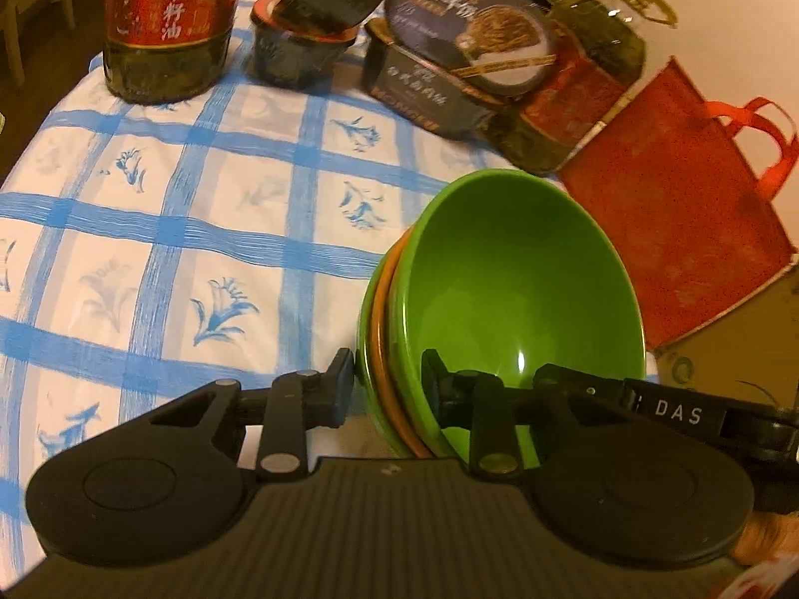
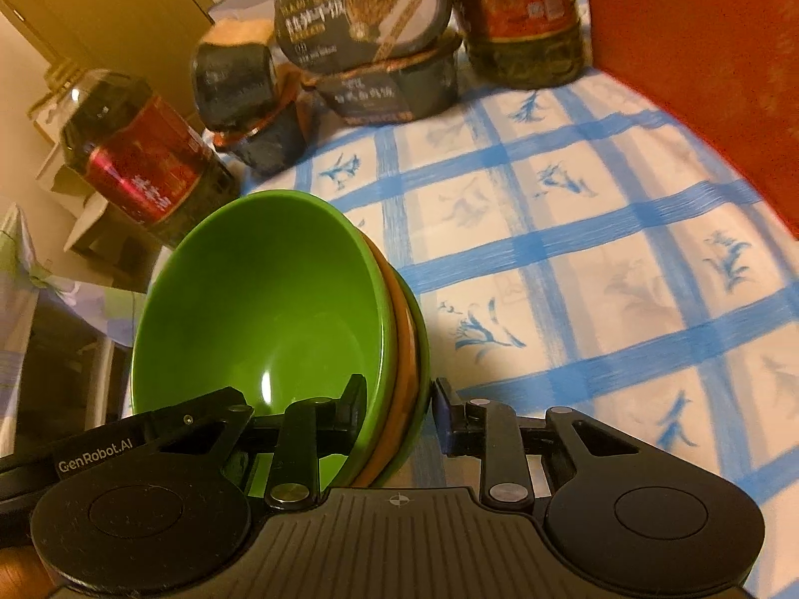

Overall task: Organize plates and bowls
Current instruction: 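Lift the bowl stack with both tools and carry it over the pink plates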

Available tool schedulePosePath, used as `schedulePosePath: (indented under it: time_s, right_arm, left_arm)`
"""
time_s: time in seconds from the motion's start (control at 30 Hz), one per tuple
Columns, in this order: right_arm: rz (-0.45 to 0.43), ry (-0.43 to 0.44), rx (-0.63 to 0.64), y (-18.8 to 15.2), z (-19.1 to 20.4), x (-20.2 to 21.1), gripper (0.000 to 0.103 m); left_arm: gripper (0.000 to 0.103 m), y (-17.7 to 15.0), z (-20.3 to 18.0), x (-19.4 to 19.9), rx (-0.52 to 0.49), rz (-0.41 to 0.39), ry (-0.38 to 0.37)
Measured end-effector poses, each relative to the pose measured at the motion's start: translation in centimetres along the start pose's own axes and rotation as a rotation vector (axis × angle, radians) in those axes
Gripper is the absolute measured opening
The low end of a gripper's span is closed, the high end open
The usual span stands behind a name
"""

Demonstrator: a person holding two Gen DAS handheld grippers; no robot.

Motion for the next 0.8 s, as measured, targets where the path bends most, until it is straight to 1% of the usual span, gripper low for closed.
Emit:
schedulePosePath:
  time_s: [0.2, 0.33, 0.53, 0.8]
  right_arm:
    - [-0.031, -0.008, -0.007, -3.4, 0.4, 4.6, 0.029]
    - [-0.049, -0.007, -0.017, -6.4, 0.4, 7.0, 0.029]
    - [-0.063, -0.002, -0.031, -11.3, 0.2, 9.3, 0.029]
    - [-0.088, 0.005, -0.044, -17.4, -0.2, 11.4, 0.029]
  left_arm:
    - [0.025, -3.0, -2.5, 3.6, -0.028, -0.021, -0.018]
    - [0.025, -5.8, -3.6, 5.5, -0.037, -0.025, -0.028]
    - [0.025, -10.6, -4.6, 7.5, -0.056, -0.026, -0.028]
    - [0.025, -17.0, -4.8, 8.9, -0.065, -0.02, -0.036]
Point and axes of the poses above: each gripper's, at about its wrist camera, not at the fingertips, and x roughly against the way its jaws point, z to its left, y to its top, the point moved 2 cm from there along -x, roughly the way its jaws point, and after that the axes turned 15 degrees about z, right-handed, at the moved point
